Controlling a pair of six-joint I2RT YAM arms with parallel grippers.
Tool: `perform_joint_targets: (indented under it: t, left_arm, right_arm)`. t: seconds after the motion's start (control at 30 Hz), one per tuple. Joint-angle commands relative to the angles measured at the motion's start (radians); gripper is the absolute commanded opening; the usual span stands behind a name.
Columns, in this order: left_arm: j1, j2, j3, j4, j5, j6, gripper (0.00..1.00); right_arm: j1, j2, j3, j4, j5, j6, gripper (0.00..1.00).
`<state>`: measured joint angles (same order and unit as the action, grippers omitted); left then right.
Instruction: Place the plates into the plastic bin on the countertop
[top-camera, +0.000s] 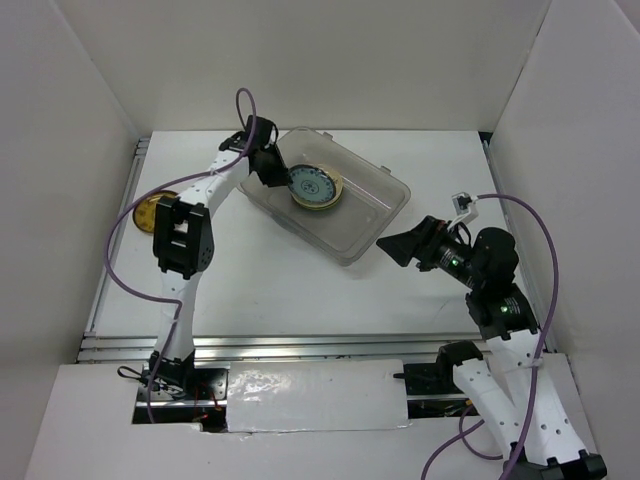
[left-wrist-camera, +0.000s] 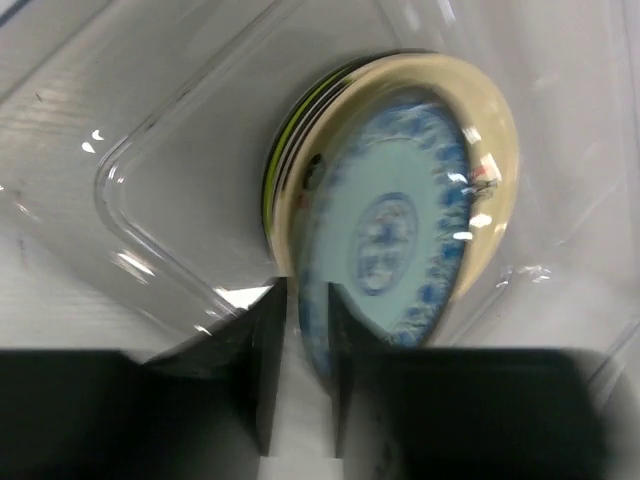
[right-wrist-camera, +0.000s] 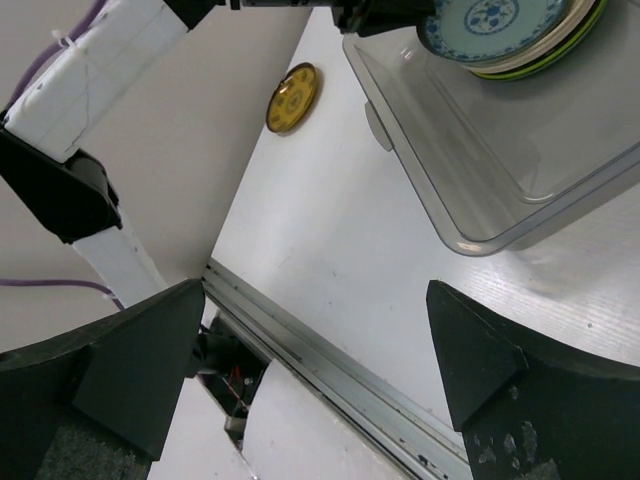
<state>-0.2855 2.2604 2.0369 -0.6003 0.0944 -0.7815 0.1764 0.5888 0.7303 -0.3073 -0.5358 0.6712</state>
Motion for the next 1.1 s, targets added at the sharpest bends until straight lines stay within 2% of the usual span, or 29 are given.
perform_joint_targets:
  t: [0.0,0.03,0.17,0.2,0.27,0.3,0.33,0.37,0.4,0.43,0.5,0.53,0.57,0.63,0.73,0.8,0.9,1.07]
  left_arm:
    - [0.006,-0.033,0.077,0.025,0.022,0.001,0.4]
    - [0.003,-0.041,0.075,0.005,0.007,0.004,0.99]
    - [-0.021,-0.227,-0.093,0.083,-0.056,0.033,0.99]
    - [-0.026,-0.349,-0.181,0.095,-0.127,0.042,0.99]
    - [-0.023,-0.482,-0.294,0.138,-0.241,0.034,0.99]
    - [-0.009,-0.606,-0.42,0.148,-0.301,0.012,0.99]
    - [0.017,-0.657,-0.487,0.146,-0.409,-0.069,0.99]
    - [0.087,-0.709,-0.547,0.126,-0.444,-0.12,0.99]
    - [0.133,-0.789,-0.68,0.119,-0.458,-0.175,0.99]
    - [0.237,-0.823,-0.751,0.119,-0.446,-0.253,0.99]
    - [0.354,-0.901,-0.939,0.224,-0.383,-0.291,0.99]
    - [0.443,-0.917,-0.992,0.273,-0.333,-0.295,0.99]
    - [0.485,-0.932,-1.076,0.357,-0.319,-0.305,0.99]
    - [0.575,-0.934,-1.135,0.414,-0.302,-0.355,0.99]
    - [0.646,-0.958,-1.282,0.564,-0.32,-0.447,0.99]
    - [0.666,-0.967,-1.389,0.775,-0.306,-0.467,0.99]
    - [0.677,-0.877,-1.374,0.852,-0.292,-0.444,0.99]
    - [0.675,-0.679,-1.281,0.817,-0.298,-0.478,0.99]
  right_arm:
    - [-0.026,-0.029,0.052,-0.035,-0.047,-0.05,1.0]
    - [-0.034,-0.032,0.055,-0.039,-0.058,-0.053,1.0]
    - [-0.051,-0.029,0.055,-0.029,-0.073,-0.058,1.0]
    - [-0.052,-0.026,0.052,-0.02,-0.076,-0.055,1.0]
    - [-0.058,-0.014,0.034,-0.003,-0.09,-0.053,1.0]
    - [-0.058,-0.007,0.026,0.023,-0.101,-0.045,1.0]
    - [-0.06,-0.006,0.012,0.037,-0.108,-0.033,1.0]
    - [-0.063,-0.007,-0.012,0.054,-0.122,-0.021,1.0]
    - [-0.061,-0.004,-0.026,0.097,-0.134,-0.01,1.0]
    - [-0.058,-0.009,-0.057,0.117,-0.142,0.008,1.0]
    - [-0.058,-0.01,-0.078,0.164,-0.167,0.028,1.0]
    - [-0.058,-0.009,-0.098,0.177,-0.177,0.033,1.0]
    - [-0.054,-0.007,-0.109,0.192,-0.188,0.037,1.0]
    - [-0.046,-0.004,-0.147,0.258,-0.242,0.059,1.0]
    - [-0.023,-0.009,-0.199,0.348,-0.285,0.097,1.0]
    - [0.001,-0.012,-0.235,0.402,-0.302,0.122,1.0]
    - [0.027,-0.02,-0.258,0.444,-0.306,0.137,1.0]
    - [0.086,-0.029,-0.284,0.467,-0.303,0.146,1.0]
